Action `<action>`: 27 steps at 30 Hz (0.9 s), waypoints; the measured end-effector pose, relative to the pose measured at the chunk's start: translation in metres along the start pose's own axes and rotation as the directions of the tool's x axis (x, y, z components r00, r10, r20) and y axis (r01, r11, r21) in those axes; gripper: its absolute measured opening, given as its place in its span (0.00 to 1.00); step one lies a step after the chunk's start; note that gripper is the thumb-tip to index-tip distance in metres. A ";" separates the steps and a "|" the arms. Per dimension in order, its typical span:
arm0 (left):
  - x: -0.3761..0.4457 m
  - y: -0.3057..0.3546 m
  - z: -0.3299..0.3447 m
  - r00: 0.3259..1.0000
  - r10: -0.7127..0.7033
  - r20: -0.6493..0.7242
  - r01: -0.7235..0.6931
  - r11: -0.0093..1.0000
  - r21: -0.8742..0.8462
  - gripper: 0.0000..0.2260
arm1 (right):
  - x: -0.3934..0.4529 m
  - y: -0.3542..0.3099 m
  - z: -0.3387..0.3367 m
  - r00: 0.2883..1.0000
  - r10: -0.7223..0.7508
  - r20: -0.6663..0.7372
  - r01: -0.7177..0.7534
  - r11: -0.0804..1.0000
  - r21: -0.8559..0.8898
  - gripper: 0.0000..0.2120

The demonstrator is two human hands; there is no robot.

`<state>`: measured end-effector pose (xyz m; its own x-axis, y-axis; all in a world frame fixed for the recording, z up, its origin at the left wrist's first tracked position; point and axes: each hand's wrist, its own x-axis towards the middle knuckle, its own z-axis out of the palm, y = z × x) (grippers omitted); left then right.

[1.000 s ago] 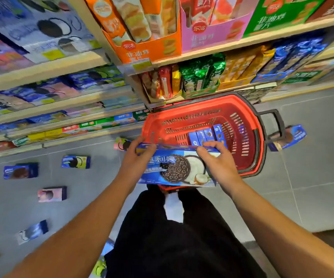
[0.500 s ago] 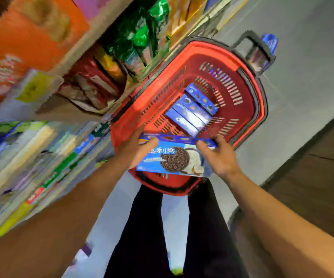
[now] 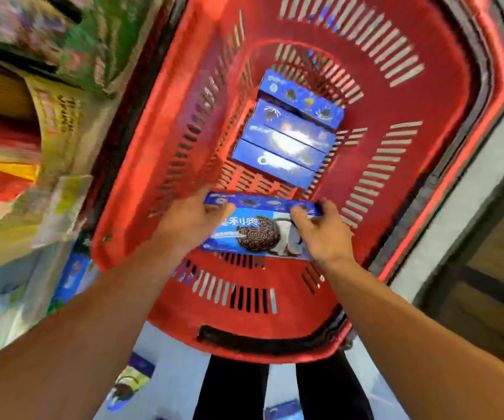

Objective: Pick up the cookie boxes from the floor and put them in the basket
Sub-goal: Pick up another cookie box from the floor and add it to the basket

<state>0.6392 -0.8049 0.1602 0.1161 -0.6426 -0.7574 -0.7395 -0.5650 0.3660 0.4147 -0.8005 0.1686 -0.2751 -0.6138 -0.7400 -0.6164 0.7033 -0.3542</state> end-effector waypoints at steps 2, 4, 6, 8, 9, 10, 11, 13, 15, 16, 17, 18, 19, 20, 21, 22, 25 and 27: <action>0.023 -0.008 0.015 1.000 -0.005 0.020 0.005 1.000 -0.020 0.27 | 0.017 0.006 0.019 0.999 0.003 -0.048 0.000 0.997 0.072 0.20; 0.041 -0.014 0.027 1.000 -0.001 0.010 0.001 0.999 -0.032 0.28 | 0.030 0.010 0.033 0.995 -0.015 -0.095 0.029 0.990 0.140 0.19; 0.062 -0.019 0.038 0.998 0.046 -0.032 -0.047 0.999 -0.020 0.30 | 0.046 0.016 0.047 0.993 -0.026 -0.116 0.043 0.987 0.152 0.18; 0.082 -0.023 0.048 0.991 0.103 -0.083 -0.102 0.995 0.010 0.32 | 0.063 0.022 0.061 0.995 -0.008 -0.100 0.022 0.990 0.136 0.20; 0.088 -0.025 0.054 0.987 0.119 -0.105 -0.117 0.993 0.020 0.33 | 0.070 0.026 0.068 0.996 0.001 -0.086 0.006 0.996 0.088 0.23; 0.096 -0.026 0.060 0.984 0.131 -0.123 -0.129 0.991 0.023 0.33 | 0.078 0.028 0.076 0.997 0.005 -0.077 -0.003 1.000 0.029 0.27; 0.104 -0.027 0.066 0.982 0.137 -0.131 -0.136 0.991 0.020 0.33 | 0.086 0.029 0.082 0.997 0.009 -0.073 -0.011 1.000 -0.021 0.30; 0.116 -0.027 0.076 0.976 0.164 -0.144 -0.166 0.986 0.003 0.33 | 0.098 0.029 0.090 0.997 0.030 -0.072 -0.036 0.995 -0.093 0.33; 0.136 -0.030 0.091 0.963 0.214 -0.165 -0.218 0.976 -0.005 0.33 | 0.115 0.033 0.104 0.993 0.073 -0.094 -0.085 0.987 -0.138 0.35; 0.145 -0.031 0.098 0.956 0.236 -0.173 -0.241 0.971 -0.006 0.33 | 0.122 0.034 0.111 0.990 0.092 -0.111 -0.108 0.983 -0.148 0.36; 0.152 -0.035 0.103 0.951 0.252 -0.176 -0.257 0.966 -0.004 0.33 | 0.128 0.037 0.120 0.987 0.099 -0.125 -0.118 0.981 -0.157 0.37; 0.159 -0.039 0.109 0.948 0.259 -0.184 -0.264 0.965 0.000 0.33 | 0.133 0.040 0.128 0.985 0.101 -0.139 -0.124 0.978 -0.168 0.38; 0.164 -0.043 0.114 0.945 0.259 -0.198 -0.264 0.964 0.001 0.33 | 0.136 0.041 0.135 0.983 0.094 -0.157 -0.122 0.976 -0.181 0.38; 0.169 -0.048 0.119 0.942 0.259 -0.215 -0.265 0.964 0.002 0.33 | 0.140 0.043 0.142 0.981 0.090 -0.171 -0.124 0.972 -0.199 0.39; 0.174 -0.052 0.124 0.936 0.265 -0.232 -0.272 0.962 0.000 0.34 | 0.143 0.046 0.147 0.979 0.092 -0.184 -0.131 0.967 -0.217 0.39; 0.176 -0.054 0.128 0.930 0.274 -0.245 -0.283 0.959 -0.001 0.34 | 0.144 0.048 0.151 0.978 0.088 -0.190 -0.132 0.964 -0.232 0.39; 0.175 -0.055 0.131 0.923 0.281 -0.264 -0.290 0.957 0.006 0.36 | 0.142 0.055 0.148 0.983 0.062 -0.172 -0.101 0.968 -0.229 0.40; 0.163 -0.049 0.125 0.934 0.242 -0.262 -0.245 0.969 0.021 0.36 | 0.130 0.052 0.137 0.988 0.053 -0.148 -0.087 0.968 -0.234 0.41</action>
<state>0.6113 -0.8168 -0.0488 0.1036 -0.8727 -0.4771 -0.7589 -0.3794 0.5292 0.4481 -0.7942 -0.0248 -0.4136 -0.6221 -0.6648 -0.7454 0.6506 -0.1450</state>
